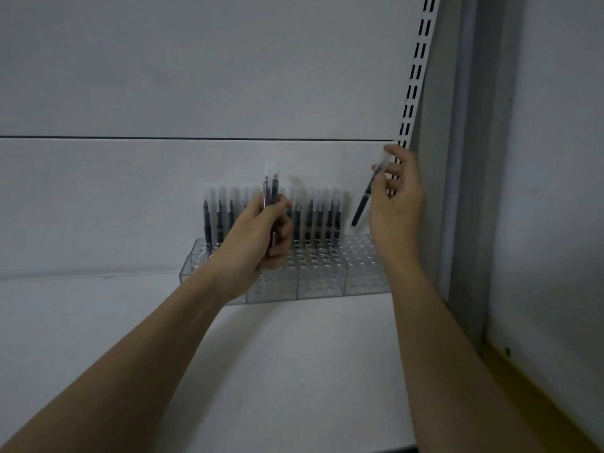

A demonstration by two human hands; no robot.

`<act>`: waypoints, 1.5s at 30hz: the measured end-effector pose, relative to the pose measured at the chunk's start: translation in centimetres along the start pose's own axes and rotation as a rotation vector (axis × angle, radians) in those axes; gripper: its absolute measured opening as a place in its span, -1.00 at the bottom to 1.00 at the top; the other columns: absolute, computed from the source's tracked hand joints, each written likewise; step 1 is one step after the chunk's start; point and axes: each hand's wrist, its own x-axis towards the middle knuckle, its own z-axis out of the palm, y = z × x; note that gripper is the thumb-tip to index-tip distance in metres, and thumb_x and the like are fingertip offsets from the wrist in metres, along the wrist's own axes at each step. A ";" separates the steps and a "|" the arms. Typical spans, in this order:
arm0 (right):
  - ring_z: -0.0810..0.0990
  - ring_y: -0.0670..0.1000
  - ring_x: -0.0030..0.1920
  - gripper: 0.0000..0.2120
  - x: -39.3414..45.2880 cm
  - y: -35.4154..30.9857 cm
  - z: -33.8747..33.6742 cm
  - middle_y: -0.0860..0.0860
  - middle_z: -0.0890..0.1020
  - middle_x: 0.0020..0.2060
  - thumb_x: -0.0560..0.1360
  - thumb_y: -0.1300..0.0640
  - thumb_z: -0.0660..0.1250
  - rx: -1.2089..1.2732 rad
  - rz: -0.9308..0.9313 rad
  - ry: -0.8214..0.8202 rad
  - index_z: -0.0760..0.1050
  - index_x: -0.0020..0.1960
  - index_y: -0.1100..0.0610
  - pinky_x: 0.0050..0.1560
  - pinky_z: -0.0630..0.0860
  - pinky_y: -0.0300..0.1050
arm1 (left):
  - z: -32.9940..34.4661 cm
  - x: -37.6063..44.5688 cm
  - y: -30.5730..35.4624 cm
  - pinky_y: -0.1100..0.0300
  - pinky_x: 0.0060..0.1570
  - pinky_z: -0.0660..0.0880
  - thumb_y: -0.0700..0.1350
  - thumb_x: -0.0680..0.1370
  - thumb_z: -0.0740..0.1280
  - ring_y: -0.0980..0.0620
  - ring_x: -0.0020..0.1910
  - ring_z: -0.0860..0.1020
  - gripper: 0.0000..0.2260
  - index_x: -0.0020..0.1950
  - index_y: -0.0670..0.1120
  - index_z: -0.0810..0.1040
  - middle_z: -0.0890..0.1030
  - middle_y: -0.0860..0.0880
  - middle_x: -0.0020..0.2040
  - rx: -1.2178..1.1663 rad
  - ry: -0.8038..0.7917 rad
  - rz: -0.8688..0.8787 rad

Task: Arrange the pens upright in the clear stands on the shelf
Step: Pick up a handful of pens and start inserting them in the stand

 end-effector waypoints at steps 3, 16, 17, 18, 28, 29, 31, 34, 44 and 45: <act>0.59 -0.06 0.08 -0.69 -0.4 0.7 -0.1 -0.01 0.58 0.15 0.65 0.18 0.23 -0.052 -0.006 -0.050 0.46 0.32 -0.11 0.05 0.58 -0.23 | 0.1 0.0 -0.4 0.25 -0.50 0.23 -0.09 0.70 0.13 0.06 -0.43 0.32 -0.83 0.22 -0.10 0.43 0.40 0.01 -0.33 0.009 0.007 0.055; 0.53 -0.11 -0.10 -0.69 -0.6 1.5 -0.1 -0.01 0.53 -0.01 0.61 0.23 0.27 -0.242 -0.001 -0.316 0.50 0.30 -0.05 -0.09 0.48 -0.32 | -0.2 0.0 -0.8 0.24 -0.48 0.20 -0.10 0.70 0.13 0.06 -0.45 0.28 -0.73 0.36 0.02 0.47 0.45 -0.01 -0.30 -0.005 -0.009 0.109; 0.52 -0.10 -0.11 -0.70 -0.6 1.6 -0.1 0.00 0.53 -0.04 0.61 0.21 0.27 -0.251 0.008 -0.326 0.49 0.29 -0.05 -0.09 0.48 -0.29 | -0.1 0.0 -0.8 0.24 -0.49 0.20 -0.10 0.70 0.13 0.06 -0.45 0.27 -0.73 0.36 0.02 0.47 0.45 -0.01 -0.30 -0.015 -0.012 0.103; 0.51 -0.10 -0.14 -0.73 -0.6 1.6 -0.1 0.01 0.54 -0.05 0.61 0.19 0.27 -0.253 0.014 -0.320 0.50 0.27 -0.04 -0.11 0.47 -0.31 | -0.1 0.0 -0.7 0.23 -0.49 0.18 -0.11 0.70 0.12 0.06 -0.45 0.27 -0.73 0.36 0.02 0.47 0.45 -0.02 -0.31 -0.031 -0.016 0.094; 0.51 -0.15 -0.19 -0.78 -1.3 -0.4 0.6 -0.03 0.54 -0.06 0.64 0.13 0.23 -0.189 -0.004 -0.178 0.52 0.25 -0.01 -0.19 0.51 -0.30 | 0.2 -0.1 -0.8 0.23 -0.49 0.24 -0.15 0.70 0.12 0.04 -0.46 0.38 -0.73 0.38 -0.05 0.43 0.61 -0.07 -0.17 -0.011 -0.016 0.081; 0.52 -0.16 -0.23 -0.81 -1.5 -0.9 0.8 -0.05 0.56 -0.10 0.64 0.13 0.25 -0.108 0.017 -0.192 0.54 0.21 -0.01 -0.24 0.50 -0.31 | 0.4 -0.1 -0.8 0.22 -0.49 0.24 -0.15 0.70 0.12 0.03 -0.46 0.39 -0.74 0.37 -0.07 0.43 0.63 -0.08 -0.13 -0.004 -0.013 0.083; 0.57 -0.11 -0.19 -0.86 -1.9 -1.7 1.5 -0.05 0.62 -0.09 0.62 0.11 0.28 0.020 0.071 -0.283 0.57 0.14 -0.01 -0.20 0.51 -0.25 | 0.5 -0.2 -0.7 0.21 -0.49 0.25 -0.14 0.69 0.14 0.03 -0.46 0.42 -0.75 0.34 -0.13 0.45 0.66 -0.10 -0.06 0.006 -0.007 0.090; 0.65 -0.06 -0.13 -0.84 -2.7 -2.5 2.5 0.01 0.66 -0.03 0.59 0.09 0.35 0.153 0.159 -0.422 0.55 0.17 0.02 -0.18 0.58 -0.19 | 0.5 -0.1 -0.8 0.23 -0.49 0.28 -0.14 0.68 0.16 0.04 -0.45 0.44 -0.76 0.30 -0.17 0.48 0.67 -0.10 -0.01 0.038 -0.002 0.102; 0.70 0.03 0.04 -0.69 -2.9 -2.9 2.6 0.00 0.72 0.03 0.61 0.21 0.31 0.341 0.299 -0.454 0.43 0.33 0.03 -0.16 0.65 -0.10 | 0.9 -0.3 -0.9 0.24 -0.50 0.26 -0.10 0.67 0.18 0.02 -0.46 0.44 -0.77 0.28 -0.08 0.52 0.67 -0.10 -0.08 0.022 -0.014 0.096; 0.71 0.03 0.03 -0.70 -2.9 -3.0 2.6 0.00 0.72 0.02 0.62 0.21 0.29 0.345 0.300 -0.455 0.42 0.33 0.02 -0.17 0.64 -0.11 | 0.9 -0.2 -1.0 0.25 -0.51 0.25 -0.10 0.67 0.19 0.03 -0.47 0.41 -0.77 0.29 -0.08 0.52 0.67 -0.10 -0.08 0.033 -0.010 0.101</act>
